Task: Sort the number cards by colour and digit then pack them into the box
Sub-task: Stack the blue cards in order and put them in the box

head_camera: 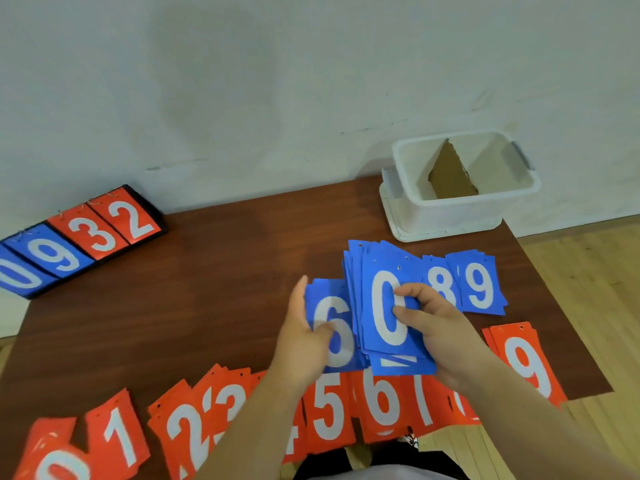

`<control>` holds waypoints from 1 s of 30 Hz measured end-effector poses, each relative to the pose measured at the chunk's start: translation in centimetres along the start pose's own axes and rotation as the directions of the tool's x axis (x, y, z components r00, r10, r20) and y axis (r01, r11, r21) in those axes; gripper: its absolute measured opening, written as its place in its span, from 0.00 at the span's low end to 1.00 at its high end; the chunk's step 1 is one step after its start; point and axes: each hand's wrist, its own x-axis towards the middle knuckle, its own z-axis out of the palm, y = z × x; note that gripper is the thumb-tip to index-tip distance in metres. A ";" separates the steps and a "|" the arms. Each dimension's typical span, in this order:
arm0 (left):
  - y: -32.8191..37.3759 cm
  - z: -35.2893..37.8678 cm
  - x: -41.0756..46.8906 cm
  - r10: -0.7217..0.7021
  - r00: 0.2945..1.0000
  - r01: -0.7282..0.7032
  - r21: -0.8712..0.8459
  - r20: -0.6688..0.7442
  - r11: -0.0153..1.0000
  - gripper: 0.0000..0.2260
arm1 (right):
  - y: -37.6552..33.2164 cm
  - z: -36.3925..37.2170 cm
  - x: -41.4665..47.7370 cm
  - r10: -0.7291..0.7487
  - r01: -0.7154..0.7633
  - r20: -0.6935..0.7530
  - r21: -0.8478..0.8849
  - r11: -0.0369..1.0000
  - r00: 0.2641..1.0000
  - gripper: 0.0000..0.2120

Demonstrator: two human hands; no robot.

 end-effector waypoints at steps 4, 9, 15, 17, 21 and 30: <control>0.9 -1.5 -1.5 0.042 0.996 -0.033 -0.107 0.075 0.994 0.22 | 1.7 3.3 -0.2 -0.164 0.084 -0.127 -0.477 0.875 0.978 0.10; 0.7 -2.5 -1.5 0.072 0.962 -0.034 -0.145 0.265 0.989 0.18 | 4.5 5.7 -1.0 0.007 -0.025 -0.061 -0.295 0.955 0.998 0.05; 0.0 -0.6 -0.4 -0.039 0.956 0.018 0.074 0.292 0.997 0.24 | 4.4 3.3 -1.8 -0.151 0.022 -0.254 -0.449 0.893 0.955 0.07; -0.5 0.5 0.3 -0.066 0.980 0.019 0.241 0.189 0.970 0.30 | 3.9 0.6 -1.8 -0.228 0.011 -0.379 -0.498 0.867 0.897 0.08; -2.0 4.0 3.3 -0.207 0.978 0.186 0.420 0.003 0.888 0.36 | 2.8 -5.2 -1.6 -0.256 -0.012 -0.469 -0.496 0.868 0.845 0.07; -2.3 16.0 10.4 -0.198 0.946 0.320 0.652 -0.257 0.687 0.49 | -0.1 -17.7 -0.2 -0.207 -0.075 -0.434 -0.548 0.833 0.877 0.09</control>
